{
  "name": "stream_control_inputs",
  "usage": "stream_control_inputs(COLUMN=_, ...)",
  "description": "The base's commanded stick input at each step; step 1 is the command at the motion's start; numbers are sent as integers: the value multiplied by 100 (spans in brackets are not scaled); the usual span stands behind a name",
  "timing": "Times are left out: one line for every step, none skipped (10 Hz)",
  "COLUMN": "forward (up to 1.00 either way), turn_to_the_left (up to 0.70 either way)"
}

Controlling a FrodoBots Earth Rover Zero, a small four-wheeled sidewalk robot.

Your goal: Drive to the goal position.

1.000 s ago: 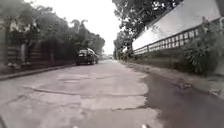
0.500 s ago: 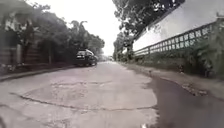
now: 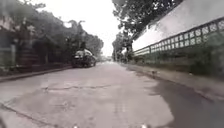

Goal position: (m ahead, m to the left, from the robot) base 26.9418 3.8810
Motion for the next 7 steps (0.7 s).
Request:
stream_control_inputs(forward=85, turn_to_the_left=-9)
stream_control_inputs(forward=85, turn_to_the_left=-8)
stream_control_inputs(forward=85, turn_to_the_left=-8)
stream_control_inputs(forward=85, turn_to_the_left=-8)
stream_control_inputs(forward=85, turn_to_the_left=-9)
stream_control_inputs(forward=85, turn_to_the_left=-11)
stream_control_inputs(forward=85, turn_to_the_left=-11)
